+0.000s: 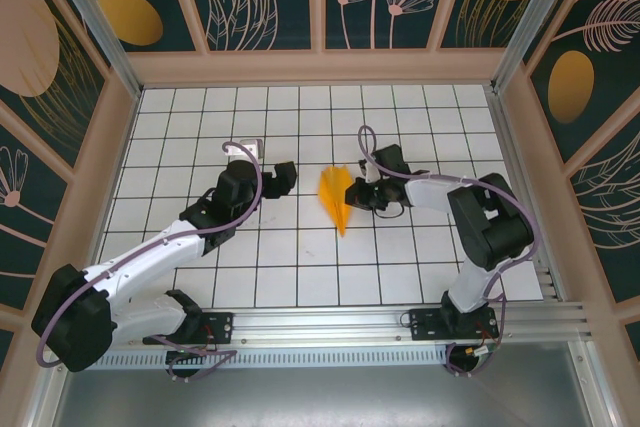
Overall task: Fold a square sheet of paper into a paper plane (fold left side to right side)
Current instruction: Move the paper plane to the top-center of the table.
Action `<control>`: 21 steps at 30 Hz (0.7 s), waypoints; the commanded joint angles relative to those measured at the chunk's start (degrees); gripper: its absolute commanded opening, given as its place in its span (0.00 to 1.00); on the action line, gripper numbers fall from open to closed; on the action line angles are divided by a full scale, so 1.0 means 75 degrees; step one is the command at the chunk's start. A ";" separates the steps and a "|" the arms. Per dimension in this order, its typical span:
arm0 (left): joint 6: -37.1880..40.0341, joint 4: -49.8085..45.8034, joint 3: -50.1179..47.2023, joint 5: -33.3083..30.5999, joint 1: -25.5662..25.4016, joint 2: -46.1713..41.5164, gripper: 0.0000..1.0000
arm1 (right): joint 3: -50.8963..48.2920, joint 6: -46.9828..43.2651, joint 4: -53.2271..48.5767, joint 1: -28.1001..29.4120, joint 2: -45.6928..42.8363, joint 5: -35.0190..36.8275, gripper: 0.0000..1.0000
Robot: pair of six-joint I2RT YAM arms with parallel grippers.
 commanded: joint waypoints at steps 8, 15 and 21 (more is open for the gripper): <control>0.0156 0.0010 0.0017 -0.0195 0.0010 -0.0209 0.93 | 0.1155 -0.0669 -0.2891 0.0541 -0.1313 0.2903 0.48; 0.0178 0.0016 -0.0049 -0.0217 0.0014 -0.0280 0.96 | 0.1293 0.0106 -0.3122 0.1438 -0.1144 0.3187 0.52; 0.0214 -0.0090 -0.0076 -0.0282 0.0006 -0.0397 0.98 | 0.1724 0.0213 -0.3246 0.1712 -0.0285 0.3521 0.51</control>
